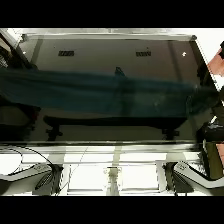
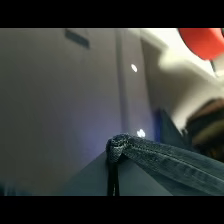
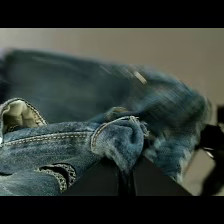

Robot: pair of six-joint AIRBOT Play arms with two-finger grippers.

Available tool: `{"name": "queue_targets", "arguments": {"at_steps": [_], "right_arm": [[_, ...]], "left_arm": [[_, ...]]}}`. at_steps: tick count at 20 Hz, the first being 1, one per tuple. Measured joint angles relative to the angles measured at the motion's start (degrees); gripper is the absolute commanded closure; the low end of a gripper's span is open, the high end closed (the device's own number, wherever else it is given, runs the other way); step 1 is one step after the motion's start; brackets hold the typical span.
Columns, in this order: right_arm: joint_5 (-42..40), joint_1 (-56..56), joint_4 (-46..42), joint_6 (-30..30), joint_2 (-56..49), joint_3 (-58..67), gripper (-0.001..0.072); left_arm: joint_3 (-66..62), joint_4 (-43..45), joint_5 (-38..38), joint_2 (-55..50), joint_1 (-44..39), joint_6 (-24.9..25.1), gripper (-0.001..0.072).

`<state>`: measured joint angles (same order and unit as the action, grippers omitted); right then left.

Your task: Fold the clothes and pants, and hang the long-sleeved shirts on hangers.

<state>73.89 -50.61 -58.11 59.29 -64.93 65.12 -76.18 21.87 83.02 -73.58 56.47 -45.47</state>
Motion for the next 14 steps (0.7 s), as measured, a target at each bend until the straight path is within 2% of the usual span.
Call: {"name": "queue_targets", "arguments": {"at_steps": [4,7,11,14], "right_arm": [[-8.02,-7.45,-0.39,-5.92,6.95,-16.22,0.0680],[-10.14,-10.84,-2.23,-7.43,8.92,-20.61,0.0680],[-10.27,-12.37,-10.75,-4.26,8.74,-22.53,0.0680],[-9.81,-12.70,-16.41,-0.33,8.28,-22.88,0.0680]], "left_arm": [[10.75,4.63,1.16,2.99,0.92,5.73,0.0680],[17.03,14.75,1.18,4.15,1.97,7.63,0.0680],[23.82,23.76,-0.48,4.76,5.09,9.09,0.0680],[25.81,29.24,-1.51,5.03,8.13,7.43,0.0680]]}}
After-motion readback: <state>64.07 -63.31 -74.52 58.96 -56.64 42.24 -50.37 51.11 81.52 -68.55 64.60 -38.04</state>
